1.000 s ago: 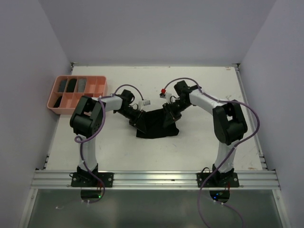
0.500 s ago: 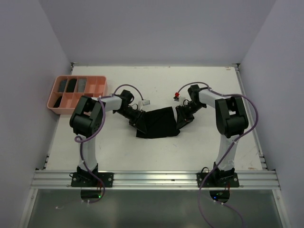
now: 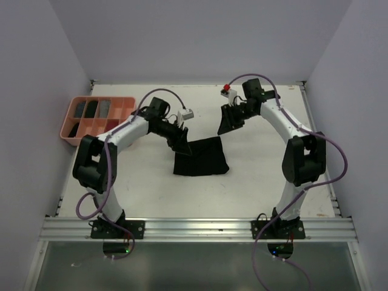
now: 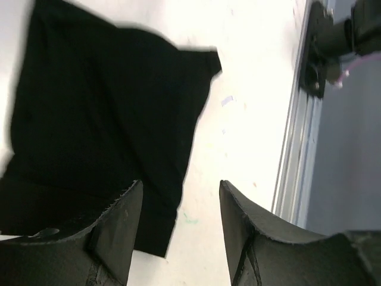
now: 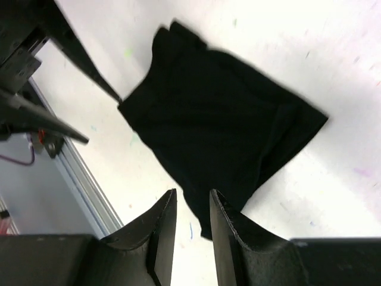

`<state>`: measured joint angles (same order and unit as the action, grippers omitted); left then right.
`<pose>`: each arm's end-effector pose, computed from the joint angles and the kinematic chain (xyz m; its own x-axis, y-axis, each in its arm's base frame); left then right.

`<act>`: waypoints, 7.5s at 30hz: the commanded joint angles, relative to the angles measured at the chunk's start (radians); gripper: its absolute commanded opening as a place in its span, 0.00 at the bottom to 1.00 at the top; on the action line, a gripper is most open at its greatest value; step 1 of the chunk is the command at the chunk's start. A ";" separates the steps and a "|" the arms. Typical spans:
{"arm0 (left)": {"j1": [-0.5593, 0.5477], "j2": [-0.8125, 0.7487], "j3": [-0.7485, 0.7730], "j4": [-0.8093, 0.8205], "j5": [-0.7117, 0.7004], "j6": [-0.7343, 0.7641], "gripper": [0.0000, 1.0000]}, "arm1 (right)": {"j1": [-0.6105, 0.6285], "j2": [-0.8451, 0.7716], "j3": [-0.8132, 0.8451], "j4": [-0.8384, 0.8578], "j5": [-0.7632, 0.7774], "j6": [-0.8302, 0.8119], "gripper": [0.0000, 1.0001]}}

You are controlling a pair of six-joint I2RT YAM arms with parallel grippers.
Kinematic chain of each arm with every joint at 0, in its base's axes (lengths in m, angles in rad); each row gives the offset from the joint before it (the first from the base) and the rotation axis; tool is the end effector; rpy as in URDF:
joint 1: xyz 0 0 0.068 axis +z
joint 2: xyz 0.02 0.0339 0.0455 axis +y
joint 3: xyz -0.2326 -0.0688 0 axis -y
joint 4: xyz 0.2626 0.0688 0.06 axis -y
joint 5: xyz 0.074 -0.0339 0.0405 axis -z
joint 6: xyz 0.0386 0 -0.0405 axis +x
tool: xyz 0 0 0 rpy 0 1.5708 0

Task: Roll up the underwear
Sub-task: Fold the underwear

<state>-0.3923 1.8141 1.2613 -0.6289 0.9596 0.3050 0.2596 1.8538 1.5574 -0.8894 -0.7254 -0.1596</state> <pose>0.3275 -0.1697 0.1635 -0.6634 0.4610 -0.5894 0.7398 0.2863 -0.6089 0.3725 0.1254 0.2222 -0.8156 -0.3396 -0.4685 -0.5697 0.6130 0.5474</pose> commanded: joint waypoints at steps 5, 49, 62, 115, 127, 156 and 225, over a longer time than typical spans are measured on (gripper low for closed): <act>0.017 0.092 0.151 0.172 -0.100 -0.165 0.57 | 0.039 0.175 0.165 0.201 0.010 0.193 0.32; 0.049 0.341 0.110 0.212 -0.277 -0.184 0.54 | 0.164 0.298 0.156 0.167 0.495 -0.152 0.01; 0.070 0.332 0.076 0.215 -0.298 -0.184 0.54 | 0.001 0.298 0.202 0.142 0.351 0.049 0.00; 0.073 0.255 0.081 0.192 -0.262 -0.138 0.61 | 0.107 0.366 0.210 0.316 0.248 0.083 0.33; 0.075 0.257 0.076 0.189 -0.286 -0.135 0.61 | 0.092 0.309 0.179 0.314 0.274 0.077 0.00; 0.089 -0.086 0.154 0.236 -0.228 -0.112 1.00 | 0.021 0.179 0.270 0.277 0.322 0.098 0.60; 0.101 0.197 0.146 0.141 -0.305 -0.017 0.64 | 0.003 0.340 0.022 -0.039 0.132 -0.041 0.45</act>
<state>-0.2947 2.0747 1.4487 -0.4332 0.6594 0.2180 0.3130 2.1559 1.4826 -0.9581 -0.7128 -0.1513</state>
